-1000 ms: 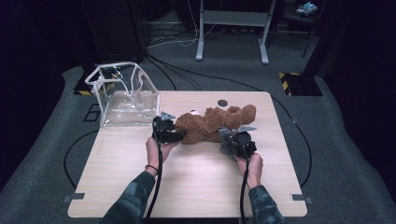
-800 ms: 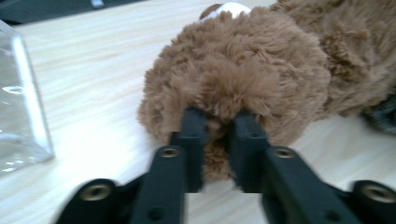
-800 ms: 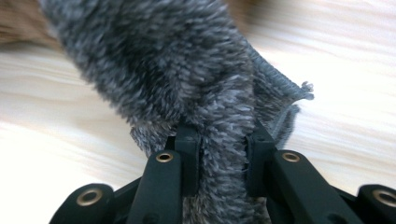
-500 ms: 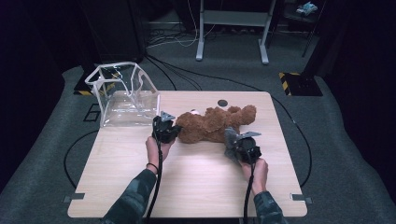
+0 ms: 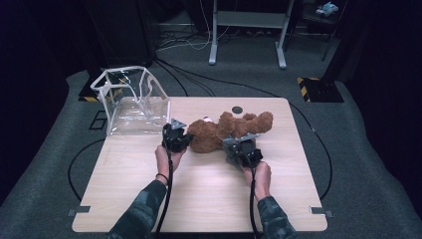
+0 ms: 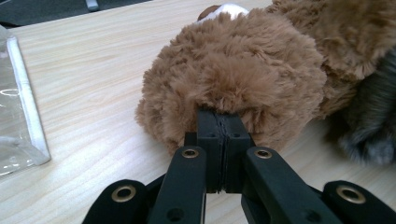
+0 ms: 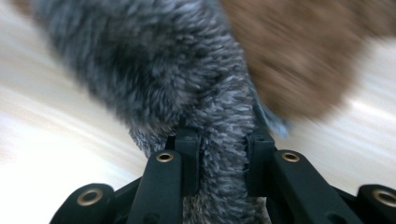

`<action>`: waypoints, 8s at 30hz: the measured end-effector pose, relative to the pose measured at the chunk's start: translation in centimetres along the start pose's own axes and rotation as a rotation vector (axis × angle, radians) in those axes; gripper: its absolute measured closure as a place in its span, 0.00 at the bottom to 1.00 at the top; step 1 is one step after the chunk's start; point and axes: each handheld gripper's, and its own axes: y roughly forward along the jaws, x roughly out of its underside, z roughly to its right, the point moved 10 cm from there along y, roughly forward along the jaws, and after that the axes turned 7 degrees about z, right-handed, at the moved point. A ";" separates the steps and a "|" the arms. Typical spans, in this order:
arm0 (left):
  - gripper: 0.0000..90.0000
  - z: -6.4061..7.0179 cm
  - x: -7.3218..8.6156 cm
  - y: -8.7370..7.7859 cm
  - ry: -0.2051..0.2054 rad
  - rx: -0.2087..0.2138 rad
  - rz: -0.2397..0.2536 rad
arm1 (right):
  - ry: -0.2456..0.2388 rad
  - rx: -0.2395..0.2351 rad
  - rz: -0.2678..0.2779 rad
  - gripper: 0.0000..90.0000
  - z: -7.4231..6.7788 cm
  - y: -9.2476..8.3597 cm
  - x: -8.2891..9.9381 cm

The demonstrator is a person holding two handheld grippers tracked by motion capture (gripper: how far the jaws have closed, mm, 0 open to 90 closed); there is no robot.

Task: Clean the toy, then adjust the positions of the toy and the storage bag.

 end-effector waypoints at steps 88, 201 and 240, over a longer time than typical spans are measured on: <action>0.98 -0.4 0.9 0.4 -0.054 0.005 -0.008 | 0.221 0.102 -0.019 0.80 9.3 -3.0 1.7; 0.93 -1.3 -5.2 2.5 0.203 -0.081 0.013 | 0.124 -0.010 0.266 0.89 9.3 -7.6 -7.1; 0.24 5.8 -3.9 0.0 0.162 0.178 -0.037 | 0.114 -0.135 0.124 0.83 4.6 -7.1 -2.1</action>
